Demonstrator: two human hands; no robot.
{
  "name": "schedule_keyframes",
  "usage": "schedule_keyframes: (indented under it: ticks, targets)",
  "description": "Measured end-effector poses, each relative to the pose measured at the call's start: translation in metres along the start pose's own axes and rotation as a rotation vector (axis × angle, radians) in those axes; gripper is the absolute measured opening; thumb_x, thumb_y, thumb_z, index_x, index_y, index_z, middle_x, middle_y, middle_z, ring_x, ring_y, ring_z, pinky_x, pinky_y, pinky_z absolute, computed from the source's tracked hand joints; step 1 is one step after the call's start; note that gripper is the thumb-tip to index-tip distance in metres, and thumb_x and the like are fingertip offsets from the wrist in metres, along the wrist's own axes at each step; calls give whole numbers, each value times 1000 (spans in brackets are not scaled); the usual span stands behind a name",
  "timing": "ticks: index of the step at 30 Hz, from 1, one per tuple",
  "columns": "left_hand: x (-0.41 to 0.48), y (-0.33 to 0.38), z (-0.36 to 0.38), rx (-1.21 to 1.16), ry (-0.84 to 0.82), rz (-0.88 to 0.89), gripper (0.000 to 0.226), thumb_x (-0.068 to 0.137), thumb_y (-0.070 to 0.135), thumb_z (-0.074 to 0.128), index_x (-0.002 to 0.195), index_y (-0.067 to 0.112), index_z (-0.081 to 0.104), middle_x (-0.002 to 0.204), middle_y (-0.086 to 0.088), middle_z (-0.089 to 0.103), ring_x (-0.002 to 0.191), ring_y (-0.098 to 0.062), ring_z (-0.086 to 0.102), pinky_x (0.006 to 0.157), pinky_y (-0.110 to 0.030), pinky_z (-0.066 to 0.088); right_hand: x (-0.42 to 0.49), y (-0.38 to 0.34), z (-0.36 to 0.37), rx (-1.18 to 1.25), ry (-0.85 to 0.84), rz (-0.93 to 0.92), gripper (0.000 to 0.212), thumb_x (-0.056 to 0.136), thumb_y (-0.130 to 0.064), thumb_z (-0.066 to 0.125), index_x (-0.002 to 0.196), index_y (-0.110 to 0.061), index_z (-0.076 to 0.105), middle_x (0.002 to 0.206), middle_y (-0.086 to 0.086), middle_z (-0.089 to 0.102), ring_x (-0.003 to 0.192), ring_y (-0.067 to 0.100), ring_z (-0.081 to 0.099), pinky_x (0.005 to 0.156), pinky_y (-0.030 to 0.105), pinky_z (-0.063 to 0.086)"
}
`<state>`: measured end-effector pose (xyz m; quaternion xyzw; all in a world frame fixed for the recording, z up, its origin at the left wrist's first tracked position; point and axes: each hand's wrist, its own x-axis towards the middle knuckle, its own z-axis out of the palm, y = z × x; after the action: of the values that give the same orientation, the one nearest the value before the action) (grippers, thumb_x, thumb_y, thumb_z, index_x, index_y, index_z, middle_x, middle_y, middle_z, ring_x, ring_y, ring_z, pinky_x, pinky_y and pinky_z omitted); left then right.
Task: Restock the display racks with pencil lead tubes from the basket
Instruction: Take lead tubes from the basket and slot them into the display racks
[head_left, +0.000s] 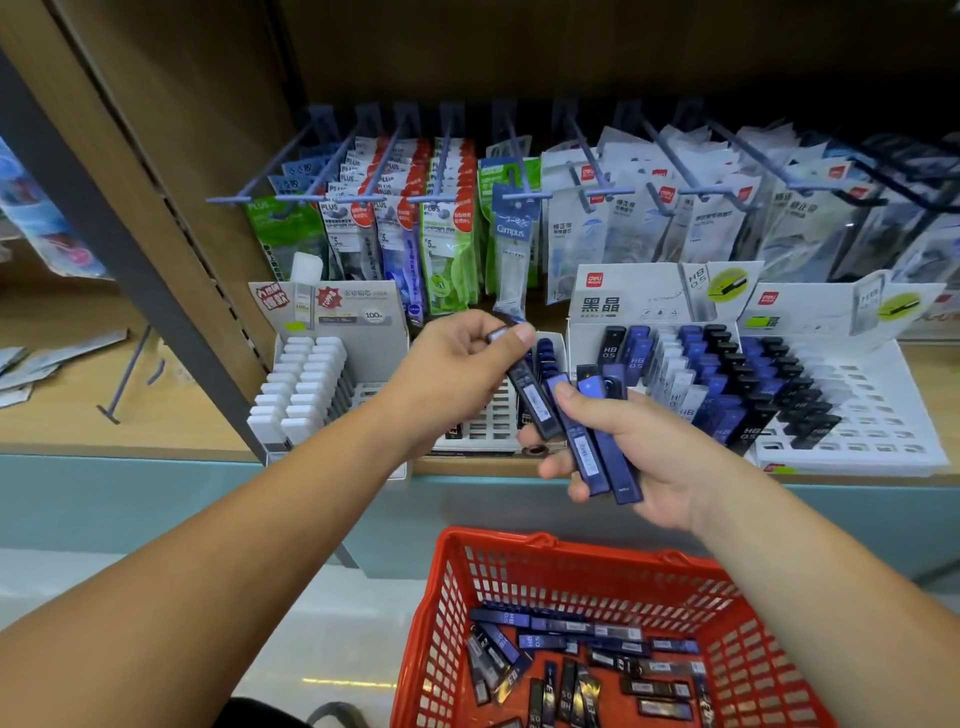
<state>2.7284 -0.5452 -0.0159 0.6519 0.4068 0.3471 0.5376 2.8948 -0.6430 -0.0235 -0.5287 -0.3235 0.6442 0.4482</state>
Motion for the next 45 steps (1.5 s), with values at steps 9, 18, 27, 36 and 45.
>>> schedule_keyframes:
  ticks: [9, 18, 27, 36, 45]
  targets:
    - [-14, 3, 11, 95, -159, 39, 10, 103, 21, 63, 100, 12, 66, 63, 2, 61, 54, -16, 53, 48, -27, 43, -10, 1, -12, -89, -56, -40, 39, 83, -28, 74, 114, -6, 64, 99, 19, 75, 63, 24, 60, 44, 26, 34]
    - [-21, 0, 26, 105, -282, 95, 13, 100, 8, 67, 106, 4, 77, 99, -17, 77, 89, -28, 72, 84, -43, 61, -24, 4, -17, -379, -134, 7, 8, 92, -9, 75, 95, -10, 68, 72, 12, 62, 63, 23, 57, 43, 26, 35]
    - [-18, 7, 25, 121, -284, 11, 14, 104, 11, 59, 104, 7, 72, 90, -5, 72, 70, -2, 60, 63, -14, 46, -22, 10, -27, -312, -114, 34, 20, 95, -8, 70, 114, -4, 68, 73, 11, 59, 57, 20, 50, 43, 26, 34]
    - [-15, -4, 3, 133, -163, 1, 29, 99, 1, 63, 124, 16, 66, 80, 0, 65, 71, -10, 60, 60, -22, 48, -4, 11, -27, -6, 219, -171, 15, 95, -14, 70, 109, -8, 71, 72, 8, 58, 50, 17, 43, 48, 28, 30]
    - [-24, -6, 7, 120, -303, -34, 11, 97, 6, 68, 104, 9, 60, 70, -2, 66, 71, -20, 67, 52, -15, 44, 13, 16, -8, -69, 257, -219, 20, 94, -27, 73, 90, -10, 64, 70, 8, 60, 49, 19, 45, 49, 30, 33]
